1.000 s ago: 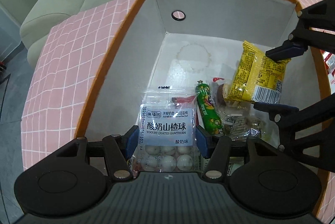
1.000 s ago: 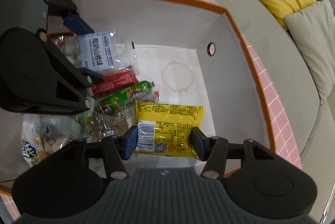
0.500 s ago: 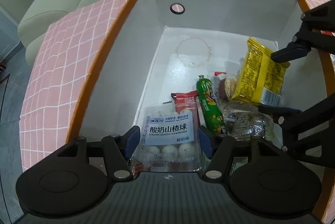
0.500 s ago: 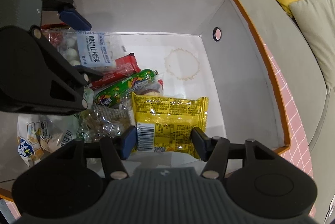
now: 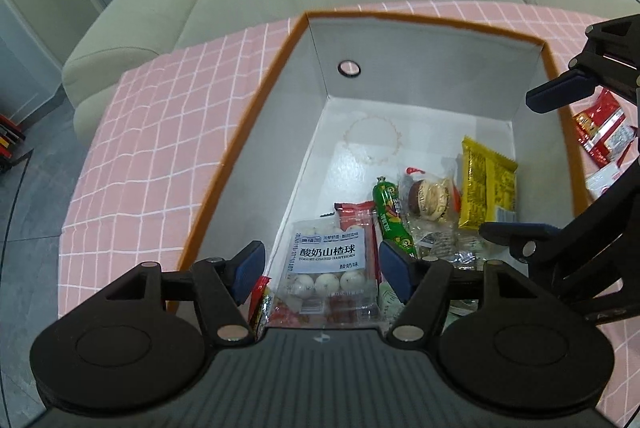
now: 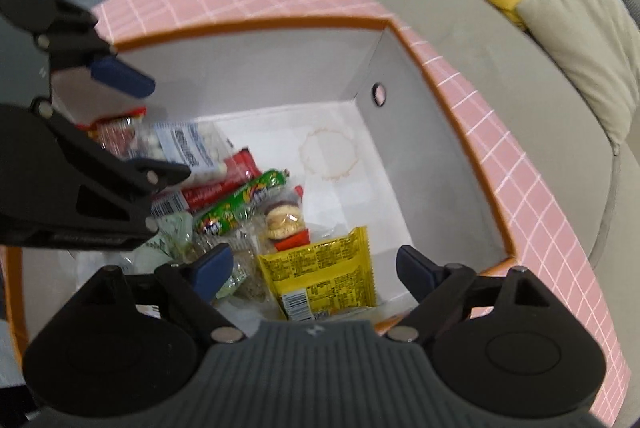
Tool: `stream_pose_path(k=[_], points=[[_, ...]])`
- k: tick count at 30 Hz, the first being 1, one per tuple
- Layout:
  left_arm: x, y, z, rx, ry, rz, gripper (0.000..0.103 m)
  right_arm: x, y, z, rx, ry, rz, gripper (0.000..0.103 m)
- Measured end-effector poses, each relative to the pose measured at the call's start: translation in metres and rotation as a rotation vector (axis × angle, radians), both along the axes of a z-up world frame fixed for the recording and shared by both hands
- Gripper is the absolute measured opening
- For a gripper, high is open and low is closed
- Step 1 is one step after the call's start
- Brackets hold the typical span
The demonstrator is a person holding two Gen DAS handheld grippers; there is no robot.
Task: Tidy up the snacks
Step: 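Withdraw both tools from the box toward the white and red bags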
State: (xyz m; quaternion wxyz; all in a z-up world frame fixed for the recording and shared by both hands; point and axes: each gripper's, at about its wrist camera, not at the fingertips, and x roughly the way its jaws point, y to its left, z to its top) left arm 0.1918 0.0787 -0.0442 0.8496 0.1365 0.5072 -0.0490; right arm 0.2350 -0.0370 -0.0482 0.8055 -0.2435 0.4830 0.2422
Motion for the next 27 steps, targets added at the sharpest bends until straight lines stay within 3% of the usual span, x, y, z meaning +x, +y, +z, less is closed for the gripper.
stream_pose_path(k=[6, 15, 27], points=[[-0.014, 0.002, 0.024, -0.013, -0.060, 0.046, 0.077, -0.019, -0.005, 0.021, 0.053, -0.047, -0.027, 0.087], [-0.057, -0.018, 0.064, -0.047, -0.231, 0.056, 0.077, -0.072, -0.046, 0.059, 0.216, -0.222, -0.153, 0.087], [-0.108, -0.065, 0.068, -0.159, -0.274, -0.007, 0.077, -0.153, -0.112, 0.055, 0.266, -0.365, -0.331, 0.087]])
